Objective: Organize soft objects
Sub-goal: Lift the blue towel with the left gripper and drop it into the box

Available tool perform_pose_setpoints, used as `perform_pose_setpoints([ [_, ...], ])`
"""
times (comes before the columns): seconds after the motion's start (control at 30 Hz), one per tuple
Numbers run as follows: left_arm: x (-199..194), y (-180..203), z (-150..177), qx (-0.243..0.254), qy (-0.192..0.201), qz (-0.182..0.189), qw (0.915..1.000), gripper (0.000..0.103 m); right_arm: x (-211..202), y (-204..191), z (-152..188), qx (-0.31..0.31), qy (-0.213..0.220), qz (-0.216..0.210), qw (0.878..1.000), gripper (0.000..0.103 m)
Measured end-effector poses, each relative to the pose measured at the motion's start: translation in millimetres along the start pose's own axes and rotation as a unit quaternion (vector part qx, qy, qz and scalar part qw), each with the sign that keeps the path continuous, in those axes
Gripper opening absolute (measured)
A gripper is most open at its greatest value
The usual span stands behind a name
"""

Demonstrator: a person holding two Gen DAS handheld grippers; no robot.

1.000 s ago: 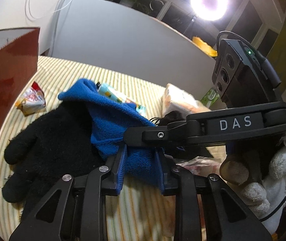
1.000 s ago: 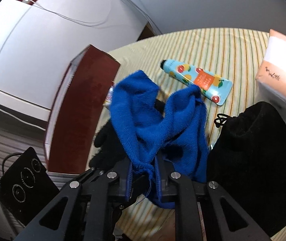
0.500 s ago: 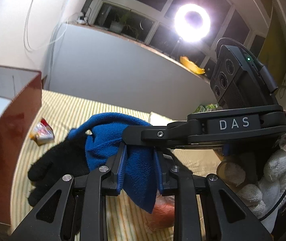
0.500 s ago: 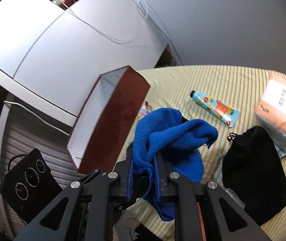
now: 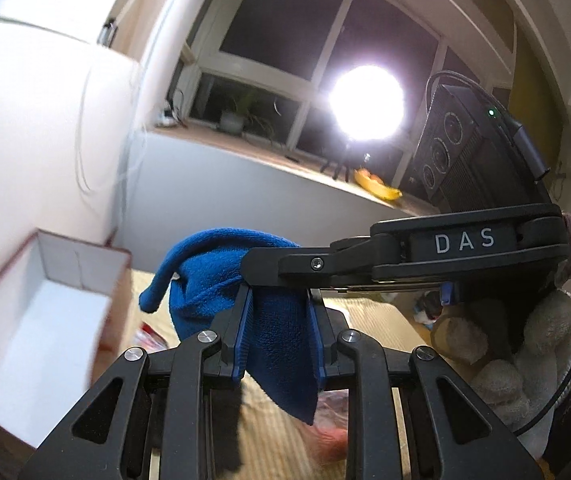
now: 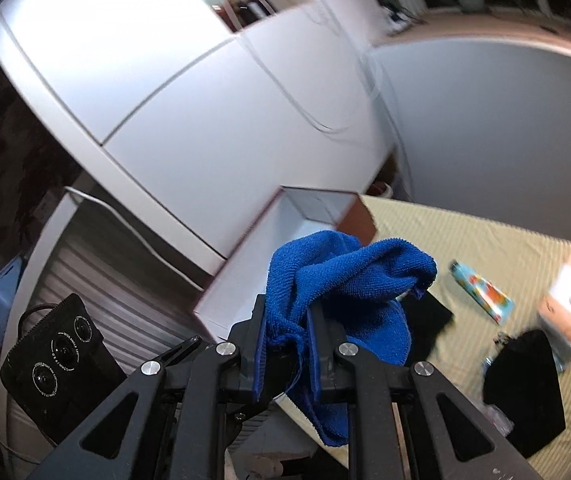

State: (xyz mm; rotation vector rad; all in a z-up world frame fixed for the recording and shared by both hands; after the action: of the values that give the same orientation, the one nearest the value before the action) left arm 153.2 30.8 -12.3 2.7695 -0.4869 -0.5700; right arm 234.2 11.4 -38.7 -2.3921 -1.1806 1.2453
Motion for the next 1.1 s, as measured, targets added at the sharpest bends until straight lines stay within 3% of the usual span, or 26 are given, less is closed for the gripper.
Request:
perform_pose_setpoints([
  [0.2,-32.7,-33.4,-15.2,0.012,0.024,-0.039,0.9989,0.022,27.4,-52.7,-17.2,-0.038,0.001,-0.015,0.999,0.016],
  [0.53,-54.1,-115.8,-17.3,-0.026,0.025,-0.095,0.9948,0.022,105.1,-101.3,-30.4,-0.056,-0.033,-0.051,0.997,0.016],
  [0.77,-55.4,-166.9,0.4,-0.062,-0.003,-0.122,0.9906,0.022,160.1,-110.7,-25.3,-0.051,-0.066,-0.061,0.995,0.015],
  [1.03,-43.4,-193.0,33.2,-0.064,-0.053,-0.168,0.9822,0.023,201.5,-94.7,-6.5,-0.051,-0.105,-0.029,0.993,0.018],
  [1.07,-43.0,-193.8,35.2,-0.063,-0.055,-0.176,0.9808,0.025,203.2,-92.5,-5.0,-0.054,-0.106,-0.019,0.993,0.018],
  [1.1,-43.4,-198.1,40.0,-0.067,-0.06,-0.187,0.9782,0.032,204.0,-90.1,-4.3,-0.057,-0.106,-0.009,0.993,0.024],
])
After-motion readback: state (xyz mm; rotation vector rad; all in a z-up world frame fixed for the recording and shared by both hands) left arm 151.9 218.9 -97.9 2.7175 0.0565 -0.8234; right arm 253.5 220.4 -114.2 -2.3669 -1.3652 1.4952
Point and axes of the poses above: each gripper's, at about its wrist camera, not at the fingertips, and x roughly the way its jaws point, y to its right, z to its underside, the point moved 8 cm from there along x, roughly the way its jaws point, and after that the axes turned 2 degrees about y, right-handed, at the moved point
